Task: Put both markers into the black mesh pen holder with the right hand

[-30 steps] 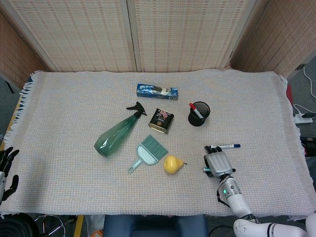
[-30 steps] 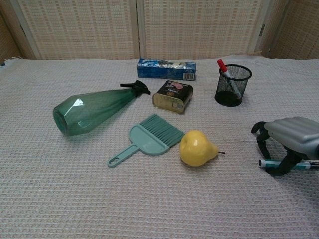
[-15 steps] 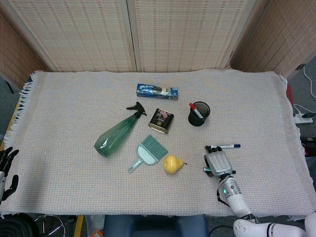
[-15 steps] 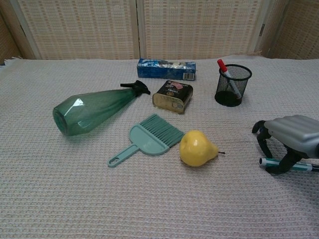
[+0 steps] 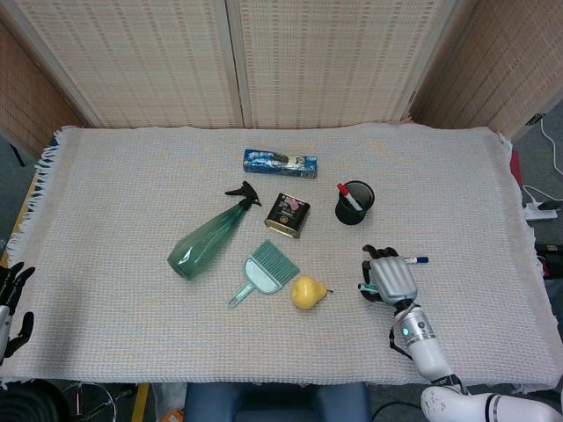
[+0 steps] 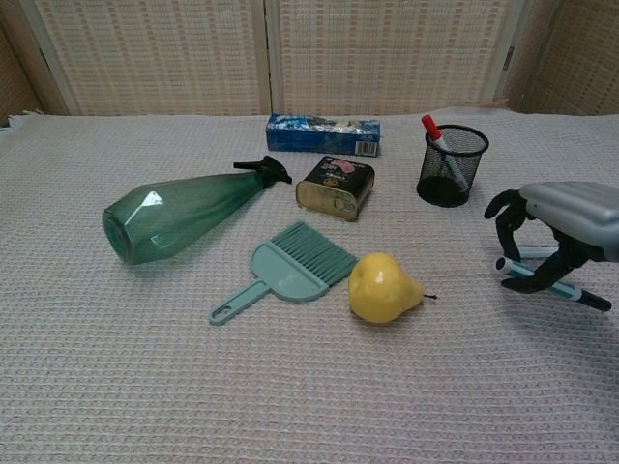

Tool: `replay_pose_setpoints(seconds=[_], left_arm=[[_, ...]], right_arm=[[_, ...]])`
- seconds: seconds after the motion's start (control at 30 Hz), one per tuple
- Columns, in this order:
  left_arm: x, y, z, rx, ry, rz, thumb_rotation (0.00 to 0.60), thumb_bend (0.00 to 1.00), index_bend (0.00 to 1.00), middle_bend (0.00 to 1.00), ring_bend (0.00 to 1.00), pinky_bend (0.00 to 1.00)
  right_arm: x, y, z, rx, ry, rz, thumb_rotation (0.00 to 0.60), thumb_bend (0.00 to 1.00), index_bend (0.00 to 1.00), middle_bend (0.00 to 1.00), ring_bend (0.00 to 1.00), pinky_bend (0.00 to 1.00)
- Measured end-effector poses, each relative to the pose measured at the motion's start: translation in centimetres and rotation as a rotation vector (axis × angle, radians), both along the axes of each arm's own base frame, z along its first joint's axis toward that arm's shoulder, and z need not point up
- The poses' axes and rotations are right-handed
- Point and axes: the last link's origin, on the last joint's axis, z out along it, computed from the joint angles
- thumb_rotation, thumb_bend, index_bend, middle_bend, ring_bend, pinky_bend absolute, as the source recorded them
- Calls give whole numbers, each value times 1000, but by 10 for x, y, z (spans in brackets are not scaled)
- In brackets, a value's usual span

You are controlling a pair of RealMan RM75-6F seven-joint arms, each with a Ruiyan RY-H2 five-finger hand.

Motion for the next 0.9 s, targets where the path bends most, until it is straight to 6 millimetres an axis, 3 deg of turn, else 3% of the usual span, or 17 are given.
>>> replay_pose_setpoints(seconds=[0.27,0.53,0.67,0.9], left_arm=[[2,-1,0,3,3,-5,600,506,101,0,0,100],[2,-1,0,5,5,-6,600,506,101,0,0,100],[2,-1,1,11,6,-6,600,505,102,0,0,101],[0,-1,-1,3,7,6,600,506,101,0,0,100]], right_arm=[[23,-23,42,-70,-300,-2,600,326,696,197,316,285],[41,-61,88,-77,-575,5,600,327,697,197,322,304],[46,-79,99,-71,-645,3,600,327,699,197,322,305],[43,-126,108,-57,-804,-46,600,327,710,197,322,306]])
